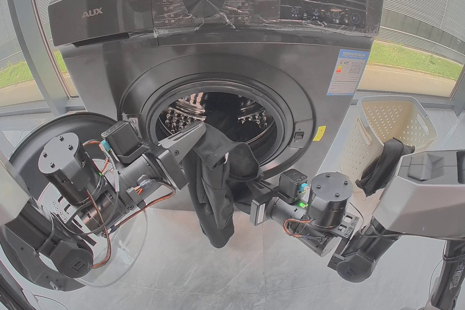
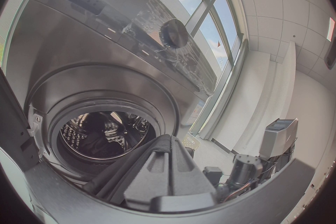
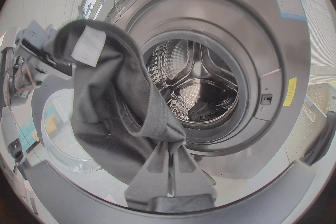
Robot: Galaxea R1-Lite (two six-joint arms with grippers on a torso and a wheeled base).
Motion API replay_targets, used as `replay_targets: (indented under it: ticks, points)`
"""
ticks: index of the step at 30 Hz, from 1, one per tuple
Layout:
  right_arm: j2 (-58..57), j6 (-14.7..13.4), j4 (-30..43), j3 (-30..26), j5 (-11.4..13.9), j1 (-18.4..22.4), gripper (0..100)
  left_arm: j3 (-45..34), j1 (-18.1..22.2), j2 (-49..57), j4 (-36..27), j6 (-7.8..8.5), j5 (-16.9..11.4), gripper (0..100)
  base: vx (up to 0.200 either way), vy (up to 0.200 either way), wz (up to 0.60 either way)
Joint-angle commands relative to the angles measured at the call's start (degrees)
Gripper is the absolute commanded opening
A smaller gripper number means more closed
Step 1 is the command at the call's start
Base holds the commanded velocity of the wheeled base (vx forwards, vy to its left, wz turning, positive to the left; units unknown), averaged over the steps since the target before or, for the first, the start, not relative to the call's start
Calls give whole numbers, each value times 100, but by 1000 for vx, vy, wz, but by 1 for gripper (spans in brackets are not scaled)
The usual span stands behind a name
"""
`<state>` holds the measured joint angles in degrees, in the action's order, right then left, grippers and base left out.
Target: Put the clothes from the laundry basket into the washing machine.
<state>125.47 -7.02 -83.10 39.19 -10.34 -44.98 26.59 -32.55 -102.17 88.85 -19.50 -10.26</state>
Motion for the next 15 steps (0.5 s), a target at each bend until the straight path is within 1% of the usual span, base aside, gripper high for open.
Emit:
replay_targets:
  ticks: [1,3,5,15]
  points:
    - [-444,-10,31,-281,-39,25,0,13,170,-154,1,-27,-28,0,0,0,0]
    - [-673,-19,31,-439,-39,86,0,22,249,-216,1,-115,-28,0,0,0,0]
    - [-778,-27,22,-527,-39,113,0,13,249,-233,1,-141,-28,0,0,0,0]
    - [-954,-62,-30,-676,-39,113,0,-92,240,-224,-8,-124,-37,0,0,0,0]
